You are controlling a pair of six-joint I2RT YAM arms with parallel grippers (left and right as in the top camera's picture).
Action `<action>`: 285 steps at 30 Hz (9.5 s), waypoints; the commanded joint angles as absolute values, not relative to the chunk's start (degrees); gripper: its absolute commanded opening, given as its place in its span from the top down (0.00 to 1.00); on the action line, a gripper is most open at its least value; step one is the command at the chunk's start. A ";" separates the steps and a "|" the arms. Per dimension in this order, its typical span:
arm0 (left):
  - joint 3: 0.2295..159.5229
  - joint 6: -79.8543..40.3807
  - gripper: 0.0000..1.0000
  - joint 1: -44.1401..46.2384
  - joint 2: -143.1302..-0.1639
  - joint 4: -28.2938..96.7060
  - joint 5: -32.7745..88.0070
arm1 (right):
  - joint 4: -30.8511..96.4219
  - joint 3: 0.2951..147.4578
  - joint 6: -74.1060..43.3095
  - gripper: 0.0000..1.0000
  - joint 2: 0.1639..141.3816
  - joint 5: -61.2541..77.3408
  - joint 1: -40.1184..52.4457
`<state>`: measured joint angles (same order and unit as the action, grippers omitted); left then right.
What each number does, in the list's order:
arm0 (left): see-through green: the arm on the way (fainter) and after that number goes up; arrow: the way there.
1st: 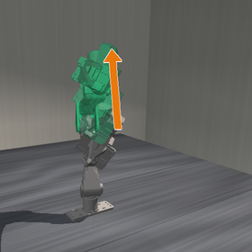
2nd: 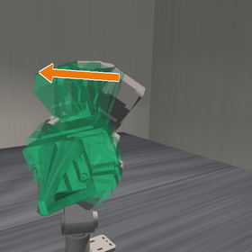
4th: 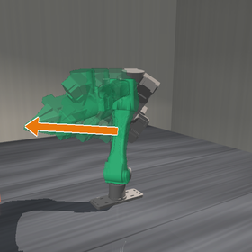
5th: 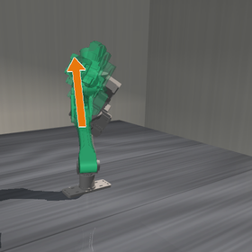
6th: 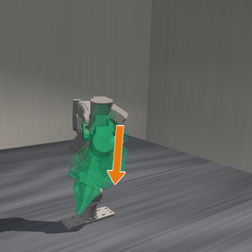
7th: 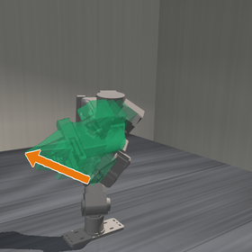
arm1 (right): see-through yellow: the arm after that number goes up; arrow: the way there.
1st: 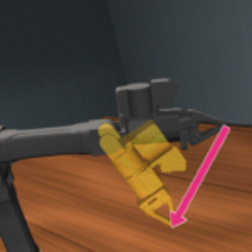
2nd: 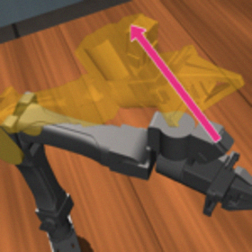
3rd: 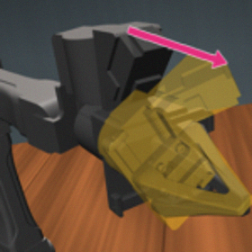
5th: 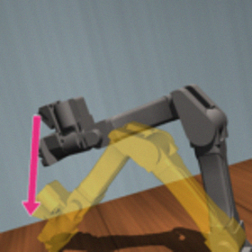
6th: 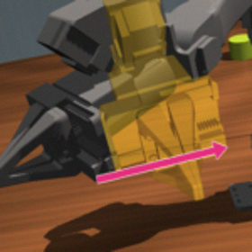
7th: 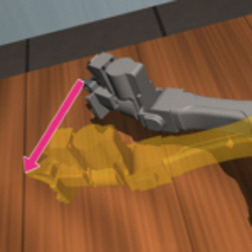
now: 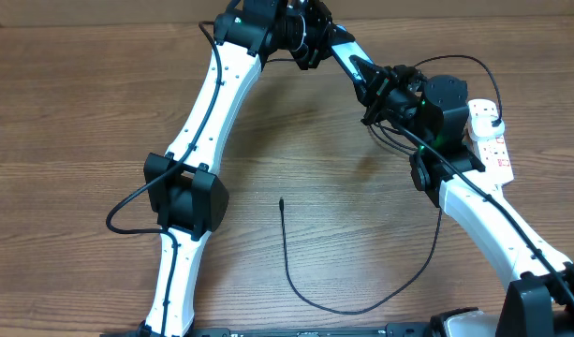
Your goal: Plug charger to phone and switch on socket
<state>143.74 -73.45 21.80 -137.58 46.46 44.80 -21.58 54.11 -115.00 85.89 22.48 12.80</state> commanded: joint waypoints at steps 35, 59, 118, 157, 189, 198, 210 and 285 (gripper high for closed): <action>145.01 -44.69 0.96 -0.73 -135.83 49.93 72.99 | -20.99 55.79 -76.75 0.00 85.30 32.77 13.02; 145.01 -37.21 0.96 -4.38 -135.83 49.91 79.07 | 48.99 68.77 -37.26 0.00 85.32 10.17 35.00; 145.01 -37.23 0.96 -4.05 -135.83 49.93 77.80 | 52.86 81.12 -37.82 0.30 116.22 -2.04 49.50; 145.01 -37.23 0.96 -4.05 -135.83 50.63 78.02 | 56.27 87.72 -37.01 0.96 120.46 0.89 48.95; 145.01 -47.59 0.96 -5.89 -135.83 38.59 79.59 | 15.38 88.20 -28.32 0.96 116.25 74.94 25.08; 145.01 -51.46 0.96 -5.87 -135.83 35.68 79.53 | -0.64 88.20 -33.21 0.96 116.25 73.32 24.51; 145.01 -50.13 0.96 -3.20 -135.83 35.70 79.55 | -23.97 88.20 -53.21 0.96 116.25 71.48 22.48; 145.01 -48.88 0.96 -0.73 -135.83 36.21 70.57 | -25.23 88.20 -57.04 0.96 116.25 65.60 21.12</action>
<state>143.72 -49.39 -1.83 -137.58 36.40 68.71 -24.86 87.07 -56.31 118.21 66.67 21.37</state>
